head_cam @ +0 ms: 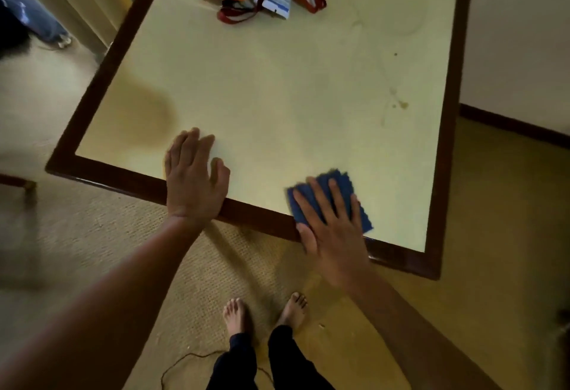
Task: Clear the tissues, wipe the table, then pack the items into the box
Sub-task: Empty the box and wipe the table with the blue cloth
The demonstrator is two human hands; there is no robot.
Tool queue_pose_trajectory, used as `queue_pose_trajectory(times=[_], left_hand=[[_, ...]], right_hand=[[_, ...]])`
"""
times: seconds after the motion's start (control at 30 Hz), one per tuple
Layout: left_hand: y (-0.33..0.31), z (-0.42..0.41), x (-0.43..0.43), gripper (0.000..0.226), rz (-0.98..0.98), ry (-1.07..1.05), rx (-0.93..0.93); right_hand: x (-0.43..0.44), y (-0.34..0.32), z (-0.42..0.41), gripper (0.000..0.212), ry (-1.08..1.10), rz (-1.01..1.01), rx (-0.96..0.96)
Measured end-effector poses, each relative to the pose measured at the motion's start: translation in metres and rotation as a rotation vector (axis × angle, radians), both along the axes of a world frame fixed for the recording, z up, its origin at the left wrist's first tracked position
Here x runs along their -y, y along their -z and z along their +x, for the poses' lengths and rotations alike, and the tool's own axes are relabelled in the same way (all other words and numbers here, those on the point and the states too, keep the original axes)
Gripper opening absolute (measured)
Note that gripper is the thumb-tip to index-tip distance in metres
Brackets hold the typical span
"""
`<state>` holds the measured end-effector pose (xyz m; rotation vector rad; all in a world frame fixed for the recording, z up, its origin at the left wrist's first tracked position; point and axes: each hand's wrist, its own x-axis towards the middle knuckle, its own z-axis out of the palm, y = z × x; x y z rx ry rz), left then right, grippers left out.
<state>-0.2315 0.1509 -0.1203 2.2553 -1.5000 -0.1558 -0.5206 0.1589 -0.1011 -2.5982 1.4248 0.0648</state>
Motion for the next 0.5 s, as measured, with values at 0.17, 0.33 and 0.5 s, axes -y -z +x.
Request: queue_pose_trajectory(times=[0.17, 0.33, 0.5], left_hand=[[-0.005, -0.008, 0.001, 0.054, 0.040, 0.049, 0.037], [-0.003, -0.002, 0.000, 0.052, 0.010, 0.087, 0.033], [-0.002, -0.004, -0.001, 0.053, 0.012, 0.112, 0.022]], right_hand=[[0.057, -0.003, -0.085, 0.063, 0.516, 0.023, -0.026], [0.073, 0.002, 0.010, 0.061, 0.455, -0.008, 0.028], [-0.059, 0.003, -0.059, 0.057, 0.371, 0.012, -0.002]])
